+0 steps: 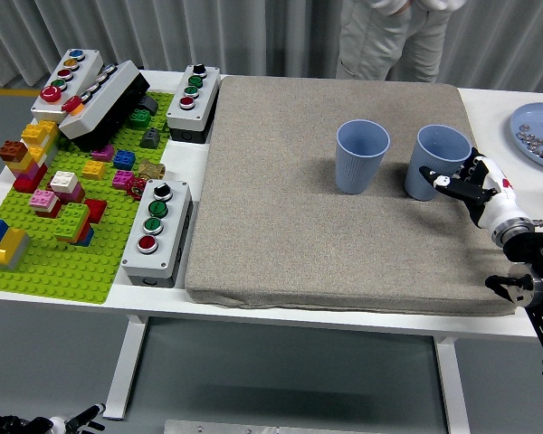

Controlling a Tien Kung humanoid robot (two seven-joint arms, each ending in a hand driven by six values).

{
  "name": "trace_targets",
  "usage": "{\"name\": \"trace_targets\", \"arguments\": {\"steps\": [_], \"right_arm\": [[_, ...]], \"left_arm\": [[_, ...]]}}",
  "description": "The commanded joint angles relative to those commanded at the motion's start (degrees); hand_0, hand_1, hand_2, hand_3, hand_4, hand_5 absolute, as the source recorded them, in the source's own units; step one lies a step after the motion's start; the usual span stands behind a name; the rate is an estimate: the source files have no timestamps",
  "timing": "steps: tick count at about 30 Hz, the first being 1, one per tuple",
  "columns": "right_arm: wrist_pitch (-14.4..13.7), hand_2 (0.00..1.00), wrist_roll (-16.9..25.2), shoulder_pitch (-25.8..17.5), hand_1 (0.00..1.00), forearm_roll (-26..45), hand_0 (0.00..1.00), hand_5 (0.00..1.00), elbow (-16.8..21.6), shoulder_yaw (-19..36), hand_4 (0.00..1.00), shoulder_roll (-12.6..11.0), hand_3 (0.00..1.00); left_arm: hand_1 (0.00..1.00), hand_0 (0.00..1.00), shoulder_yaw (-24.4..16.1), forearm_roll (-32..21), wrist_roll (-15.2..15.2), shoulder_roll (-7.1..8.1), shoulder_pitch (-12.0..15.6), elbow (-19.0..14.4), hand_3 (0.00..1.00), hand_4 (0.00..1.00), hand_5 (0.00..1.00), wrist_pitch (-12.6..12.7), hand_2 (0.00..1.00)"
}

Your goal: Pick cup pour cup place

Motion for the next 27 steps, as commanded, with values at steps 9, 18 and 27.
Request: {"name": "trace_targets", "arguments": {"steps": [9, 18, 27], "right_arm": [[1.8, 0.618, -1.3, -0.2, 0.753, -1.1, 0.881, 0.002, 0.0, 0.0, 0.676, 0.0, 0.735], [3.0, 0.998, -2.4, -0.3, 0.948, -2.8, 0.981, 0.164, 0.9, 1.0, 0.823, -0.3, 0.998], [6.3, 0.998, -5.9, -0.5, 0.969, -7.5, 0.986, 0.157, 3.8, 2.8, 0.822, -1.7, 0.998]], "left_arm": [[0.867, 0.850, 0.1, 0.1, 0.0, -0.01, 0.2, 0.0, 0.773, 0.595, 0.998, 0.0, 0.885], [0.866, 0.849, 0.1, 0.1, 0.0, -0.02, 0.2, 0.0, 0.773, 0.595, 0.998, 0.0, 0.885], [0.866, 0.849, -0.3, 0.1, 0.0, -0.03, 0.2, 0.0, 0.772, 0.595, 0.998, 0.0, 0.885]]}}
